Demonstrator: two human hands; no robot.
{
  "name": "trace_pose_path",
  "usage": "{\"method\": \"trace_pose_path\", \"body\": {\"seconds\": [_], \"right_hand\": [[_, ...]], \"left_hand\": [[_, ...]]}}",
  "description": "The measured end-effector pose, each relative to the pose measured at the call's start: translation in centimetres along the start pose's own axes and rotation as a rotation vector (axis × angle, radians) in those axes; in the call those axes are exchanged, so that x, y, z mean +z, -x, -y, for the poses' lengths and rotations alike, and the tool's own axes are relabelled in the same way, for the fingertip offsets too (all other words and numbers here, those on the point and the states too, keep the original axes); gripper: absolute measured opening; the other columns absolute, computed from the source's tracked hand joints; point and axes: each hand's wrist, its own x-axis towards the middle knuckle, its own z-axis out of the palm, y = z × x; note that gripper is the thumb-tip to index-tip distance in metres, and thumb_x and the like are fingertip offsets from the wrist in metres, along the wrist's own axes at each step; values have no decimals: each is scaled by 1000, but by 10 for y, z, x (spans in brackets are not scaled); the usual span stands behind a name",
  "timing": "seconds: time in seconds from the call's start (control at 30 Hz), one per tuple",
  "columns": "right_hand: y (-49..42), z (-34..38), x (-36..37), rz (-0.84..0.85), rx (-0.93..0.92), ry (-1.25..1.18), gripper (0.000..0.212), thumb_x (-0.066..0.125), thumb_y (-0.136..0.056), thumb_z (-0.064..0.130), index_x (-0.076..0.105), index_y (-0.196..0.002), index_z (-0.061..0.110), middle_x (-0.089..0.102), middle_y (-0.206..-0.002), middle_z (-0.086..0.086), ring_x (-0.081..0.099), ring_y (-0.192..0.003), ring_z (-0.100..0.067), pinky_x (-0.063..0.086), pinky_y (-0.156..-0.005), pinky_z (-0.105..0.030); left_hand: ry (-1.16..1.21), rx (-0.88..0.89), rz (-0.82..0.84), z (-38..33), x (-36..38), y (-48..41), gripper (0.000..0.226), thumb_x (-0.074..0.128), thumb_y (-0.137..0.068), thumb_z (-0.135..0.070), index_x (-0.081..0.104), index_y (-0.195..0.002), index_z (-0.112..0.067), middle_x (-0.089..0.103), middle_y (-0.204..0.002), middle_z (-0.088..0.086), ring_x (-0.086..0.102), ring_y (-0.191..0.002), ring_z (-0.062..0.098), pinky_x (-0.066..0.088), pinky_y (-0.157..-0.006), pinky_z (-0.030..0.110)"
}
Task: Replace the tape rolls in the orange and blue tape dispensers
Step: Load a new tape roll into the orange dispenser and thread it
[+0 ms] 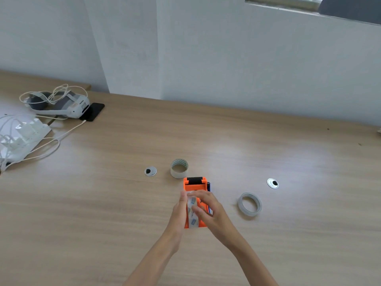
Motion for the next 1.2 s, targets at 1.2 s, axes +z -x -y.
{"method": "trace_pose_path", "body": {"seconds": [1.2], "right_hand": [[-19,-3,-3,-68,282,-289,24,47,-98,21,69,-106,23,68,-103,-14,62,-81,-21,51,-71,-38]], "left_hand": [[-150,148,78,8,0,6,31,44,-97,-29,56,-118,-11,70,-100,7,70,-88,12,56,-71,22]]}}
